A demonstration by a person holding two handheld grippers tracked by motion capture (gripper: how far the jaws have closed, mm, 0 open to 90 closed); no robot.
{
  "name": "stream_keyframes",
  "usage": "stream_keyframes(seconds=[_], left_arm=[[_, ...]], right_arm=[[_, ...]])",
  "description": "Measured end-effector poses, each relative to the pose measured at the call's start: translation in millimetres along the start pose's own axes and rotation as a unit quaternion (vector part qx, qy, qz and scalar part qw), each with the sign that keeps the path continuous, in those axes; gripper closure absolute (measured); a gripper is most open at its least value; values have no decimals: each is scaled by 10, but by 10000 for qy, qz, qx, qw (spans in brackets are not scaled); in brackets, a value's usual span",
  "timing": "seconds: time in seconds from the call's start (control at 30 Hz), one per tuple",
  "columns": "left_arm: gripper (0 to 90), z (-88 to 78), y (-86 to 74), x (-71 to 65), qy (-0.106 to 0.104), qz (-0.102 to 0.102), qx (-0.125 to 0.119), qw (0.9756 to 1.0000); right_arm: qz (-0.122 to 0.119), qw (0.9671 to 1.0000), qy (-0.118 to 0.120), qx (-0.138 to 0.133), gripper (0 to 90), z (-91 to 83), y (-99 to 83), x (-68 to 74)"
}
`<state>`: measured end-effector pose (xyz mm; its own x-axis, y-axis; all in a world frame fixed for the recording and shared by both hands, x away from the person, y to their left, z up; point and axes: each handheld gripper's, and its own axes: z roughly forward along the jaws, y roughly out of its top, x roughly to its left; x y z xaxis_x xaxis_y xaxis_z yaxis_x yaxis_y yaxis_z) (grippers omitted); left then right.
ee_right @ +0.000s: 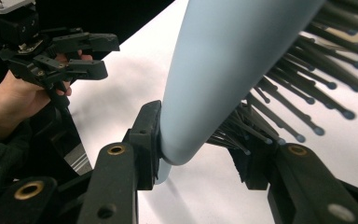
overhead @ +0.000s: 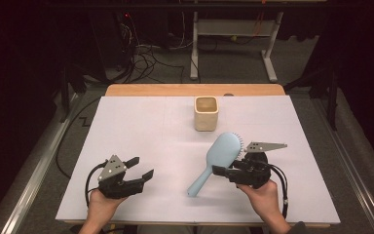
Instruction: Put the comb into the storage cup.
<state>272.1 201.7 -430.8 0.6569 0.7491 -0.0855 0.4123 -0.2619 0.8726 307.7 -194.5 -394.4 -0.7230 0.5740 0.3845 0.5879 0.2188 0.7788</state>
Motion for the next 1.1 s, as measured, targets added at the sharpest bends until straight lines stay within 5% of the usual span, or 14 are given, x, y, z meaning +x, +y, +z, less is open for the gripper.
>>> stream_keyframes(seconds=[0.73, 1.1], left_arm=[[312, -124, -255, 371, 522, -328, -43, 9981], [311, -88, -315, 364, 687, -224, 124, 9973]], right_arm=[[-171, 9991, -333, 183, 580, -88, 138, -10], [-211, 9980, -572, 142, 578, -202, 220, -65]])
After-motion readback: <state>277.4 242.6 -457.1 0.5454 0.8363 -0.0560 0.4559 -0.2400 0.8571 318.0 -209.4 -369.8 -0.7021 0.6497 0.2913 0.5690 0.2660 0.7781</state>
